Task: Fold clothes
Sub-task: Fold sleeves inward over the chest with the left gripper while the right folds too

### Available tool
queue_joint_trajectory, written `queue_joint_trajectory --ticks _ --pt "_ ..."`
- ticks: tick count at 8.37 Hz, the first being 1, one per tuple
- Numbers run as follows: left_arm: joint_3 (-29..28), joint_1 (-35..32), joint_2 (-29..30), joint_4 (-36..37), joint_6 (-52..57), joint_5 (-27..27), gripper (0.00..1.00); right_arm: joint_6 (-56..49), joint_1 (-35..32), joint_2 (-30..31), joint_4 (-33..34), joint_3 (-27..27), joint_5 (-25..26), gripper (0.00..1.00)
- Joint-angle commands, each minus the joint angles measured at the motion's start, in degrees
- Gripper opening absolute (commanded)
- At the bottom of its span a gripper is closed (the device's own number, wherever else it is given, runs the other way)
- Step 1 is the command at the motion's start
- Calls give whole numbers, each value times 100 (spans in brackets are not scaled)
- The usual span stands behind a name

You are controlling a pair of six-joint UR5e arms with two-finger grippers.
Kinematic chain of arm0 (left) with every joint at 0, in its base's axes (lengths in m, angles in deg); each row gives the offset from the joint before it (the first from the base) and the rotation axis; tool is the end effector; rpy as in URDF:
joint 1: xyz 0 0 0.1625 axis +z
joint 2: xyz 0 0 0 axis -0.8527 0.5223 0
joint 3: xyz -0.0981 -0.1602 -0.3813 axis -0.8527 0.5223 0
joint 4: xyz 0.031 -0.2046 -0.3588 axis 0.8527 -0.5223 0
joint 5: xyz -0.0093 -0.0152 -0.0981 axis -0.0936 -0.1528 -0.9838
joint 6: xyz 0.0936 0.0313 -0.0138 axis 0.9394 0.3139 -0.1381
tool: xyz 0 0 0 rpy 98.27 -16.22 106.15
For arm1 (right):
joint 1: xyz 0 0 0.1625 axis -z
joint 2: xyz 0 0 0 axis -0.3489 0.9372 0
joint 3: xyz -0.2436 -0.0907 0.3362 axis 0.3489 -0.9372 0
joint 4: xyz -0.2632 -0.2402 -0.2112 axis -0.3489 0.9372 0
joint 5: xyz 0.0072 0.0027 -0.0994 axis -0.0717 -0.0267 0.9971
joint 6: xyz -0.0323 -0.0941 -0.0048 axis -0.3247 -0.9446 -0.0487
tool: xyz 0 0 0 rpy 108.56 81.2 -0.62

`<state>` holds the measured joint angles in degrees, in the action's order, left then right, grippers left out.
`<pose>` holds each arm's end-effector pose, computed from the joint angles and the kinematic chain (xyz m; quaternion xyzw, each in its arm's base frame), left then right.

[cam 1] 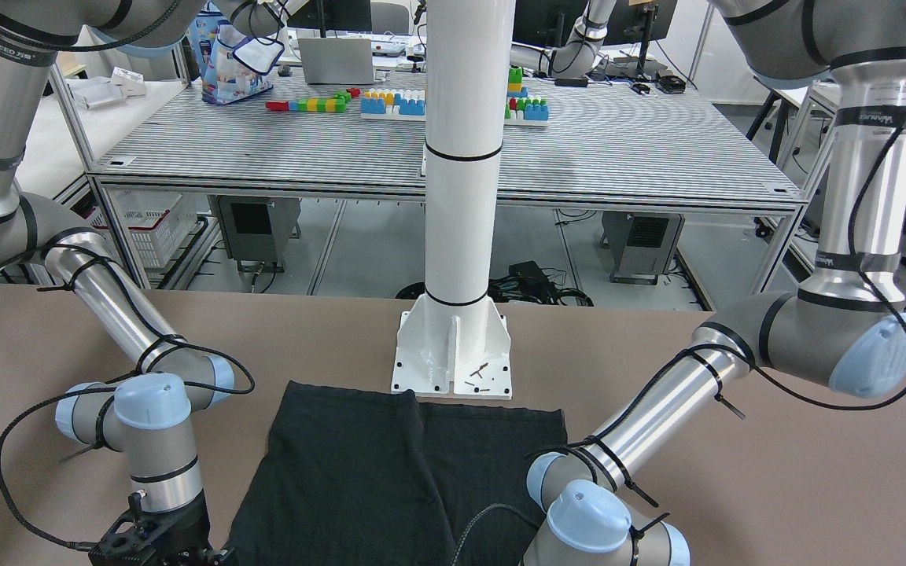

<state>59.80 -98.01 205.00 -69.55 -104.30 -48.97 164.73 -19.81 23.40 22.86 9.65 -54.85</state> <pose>0.5616 -0.6146 0.2334 0.1874 0.5783 -0.1625 0.7772 -0.3870 -0.4922 0.4163 0.1763 -0.4507 0.2083 0.8500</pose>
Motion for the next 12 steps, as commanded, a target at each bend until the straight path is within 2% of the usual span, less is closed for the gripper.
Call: queue_joint_trajectory --ticks 1,2,3,6,8,10,12 --pt "-350 -93 265 0 52 8 62 4 -11 -28 -16 -31 2 94" --pt "-315 -111 247 -9 191 -9 100 4 -11 -29 -33 -31 -7 94" --pt "-28 -128 56 -9 210 -53 100 12 -11 -37 -34 -31 -7 94" --pt "1228 3 -1129 -18 202 25 100 74 7 -108 37 -31 2 94" --pt "1582 441 -1449 -18 184 419 100 21 33 -99 28 -39 -7 94" --pt "1636 548 -1545 -26 140 492 100 30 42 -82 2 -31 -7 94" --pt "2257 583 -1991 -9 140 465 100 56 42 -73 2 13 -16 94"
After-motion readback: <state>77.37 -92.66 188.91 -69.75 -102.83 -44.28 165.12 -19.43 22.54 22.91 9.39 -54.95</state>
